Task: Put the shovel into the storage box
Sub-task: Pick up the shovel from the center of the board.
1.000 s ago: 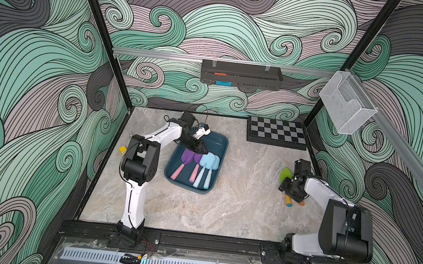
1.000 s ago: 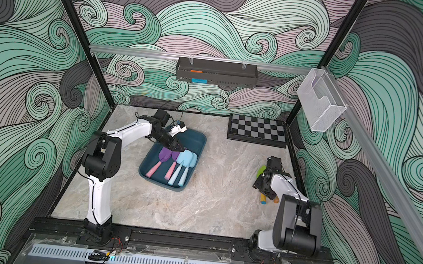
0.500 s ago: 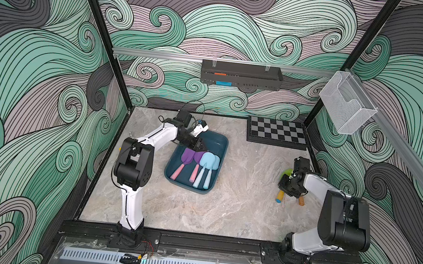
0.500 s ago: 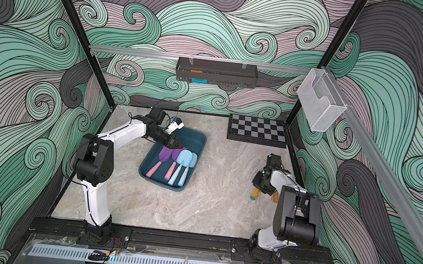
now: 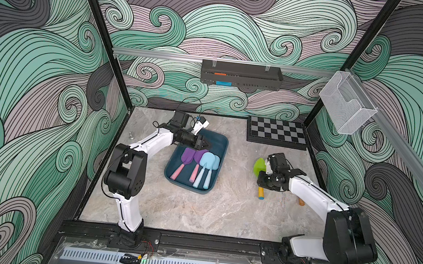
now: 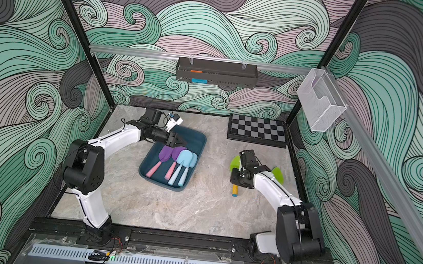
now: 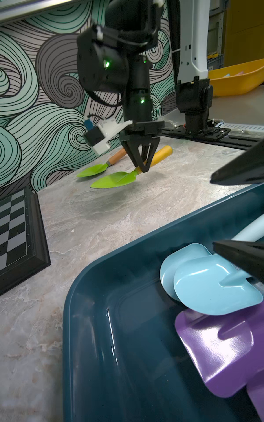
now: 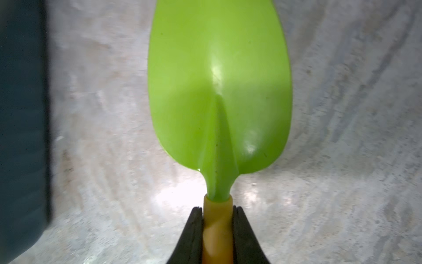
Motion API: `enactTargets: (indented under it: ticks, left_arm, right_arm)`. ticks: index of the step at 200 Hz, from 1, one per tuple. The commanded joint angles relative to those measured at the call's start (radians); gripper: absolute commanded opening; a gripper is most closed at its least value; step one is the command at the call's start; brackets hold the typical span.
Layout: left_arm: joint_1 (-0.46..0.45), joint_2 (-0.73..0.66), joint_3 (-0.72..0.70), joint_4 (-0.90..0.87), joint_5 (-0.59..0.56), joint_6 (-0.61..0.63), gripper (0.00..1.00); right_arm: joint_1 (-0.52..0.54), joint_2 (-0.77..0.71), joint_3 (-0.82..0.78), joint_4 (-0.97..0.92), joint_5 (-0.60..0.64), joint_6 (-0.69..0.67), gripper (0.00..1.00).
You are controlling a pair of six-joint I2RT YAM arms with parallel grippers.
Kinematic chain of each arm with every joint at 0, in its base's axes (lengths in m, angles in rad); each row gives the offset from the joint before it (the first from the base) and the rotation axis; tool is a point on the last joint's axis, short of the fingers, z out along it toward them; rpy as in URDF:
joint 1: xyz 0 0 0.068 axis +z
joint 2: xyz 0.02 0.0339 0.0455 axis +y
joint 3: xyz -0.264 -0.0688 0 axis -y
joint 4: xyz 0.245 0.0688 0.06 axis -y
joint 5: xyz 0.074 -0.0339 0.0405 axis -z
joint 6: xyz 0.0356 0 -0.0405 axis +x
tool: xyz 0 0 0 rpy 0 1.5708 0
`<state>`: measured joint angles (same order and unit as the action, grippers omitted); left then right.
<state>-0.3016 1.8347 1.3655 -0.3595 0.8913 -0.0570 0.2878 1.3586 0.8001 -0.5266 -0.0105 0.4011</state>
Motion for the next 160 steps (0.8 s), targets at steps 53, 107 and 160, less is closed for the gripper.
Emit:
enactTargets:
  ticks: [53, 107, 160]
  left_arm:
    - [-0.11, -0.069, -0.123, 0.375, -0.005, -0.297, 0.45]
    - [-0.179, -0.072, -0.104, 0.373, -0.049, -0.305, 0.45]
    - [-0.199, -0.063, -0.102, 0.367, -0.054, -0.306, 0.26]
  right_arm:
    - [0.296, -0.003, 0.178, 0.01, 0.026, 0.051, 0.0]
    - [0.375, 0.021, 0.248, 0.023, 0.029, 0.043, 0.0]
    - [0.422, 0.001, 0.246, 0.041, 0.04, 0.055, 0.0]
